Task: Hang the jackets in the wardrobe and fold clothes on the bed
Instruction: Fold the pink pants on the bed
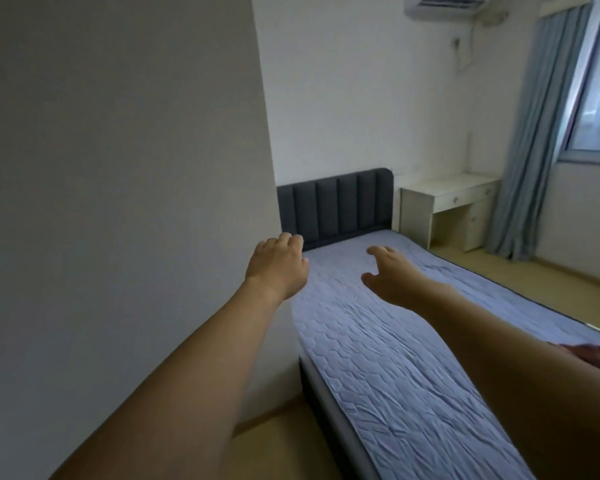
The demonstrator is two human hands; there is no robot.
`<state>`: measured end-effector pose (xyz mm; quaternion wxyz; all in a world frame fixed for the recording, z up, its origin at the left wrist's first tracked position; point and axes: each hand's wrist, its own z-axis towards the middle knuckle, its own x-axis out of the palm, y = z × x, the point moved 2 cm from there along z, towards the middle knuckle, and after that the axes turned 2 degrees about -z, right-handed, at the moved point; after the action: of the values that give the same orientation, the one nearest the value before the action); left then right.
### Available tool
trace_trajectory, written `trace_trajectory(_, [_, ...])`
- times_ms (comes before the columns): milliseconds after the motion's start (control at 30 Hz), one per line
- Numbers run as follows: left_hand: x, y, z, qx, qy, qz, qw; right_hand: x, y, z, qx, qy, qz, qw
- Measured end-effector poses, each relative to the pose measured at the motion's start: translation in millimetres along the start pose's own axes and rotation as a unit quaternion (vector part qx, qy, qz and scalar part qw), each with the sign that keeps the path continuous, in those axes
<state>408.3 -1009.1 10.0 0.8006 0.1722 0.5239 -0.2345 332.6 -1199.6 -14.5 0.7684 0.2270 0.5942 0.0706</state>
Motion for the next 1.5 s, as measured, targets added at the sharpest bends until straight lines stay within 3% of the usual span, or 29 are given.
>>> trace_trajectory(267, [67.9, -221.4, 92.5, 0.014, 0.021, -0.054, 0.998, -67.0, -230.3, 31.9, 0.045, 0.048, 0.022, 0.998])
trace_trajectory(567, [138.2, -342.1, 209.1, -0.031, 0.073, -0.103, 0.992, -113.6, -404.6, 101.2, 0.057, 0.054, 0.008, 0.997])
trace_trajectory(867, [309.9, -570.5, 364.1, -0.006, 0.185, -0.151, 0.971, -131.1, -696.0, 199.4, 0.132, 0.102, 0.008, 0.986])
trace_trajectory(1000, [403.8, -661.5, 435.8, -0.041, 0.232, -0.152, 0.960, -124.5, -853.2, 263.7, 0.160, 0.139, 0.018, 0.977])
trace_trajectory(1267, [622.2, -789.1, 528.0, -0.153, 0.339, -0.225, 0.901, -38.2, -1102.4, 362.6, 0.213, 0.245, 0.010, 0.946])
trace_trajectory(1500, [872.9, -858.8, 425.1, -0.212, 0.515, -0.271, 0.785, 165.6, -1236.5, 385.1, 0.210, 0.330, 0.041, 0.919])
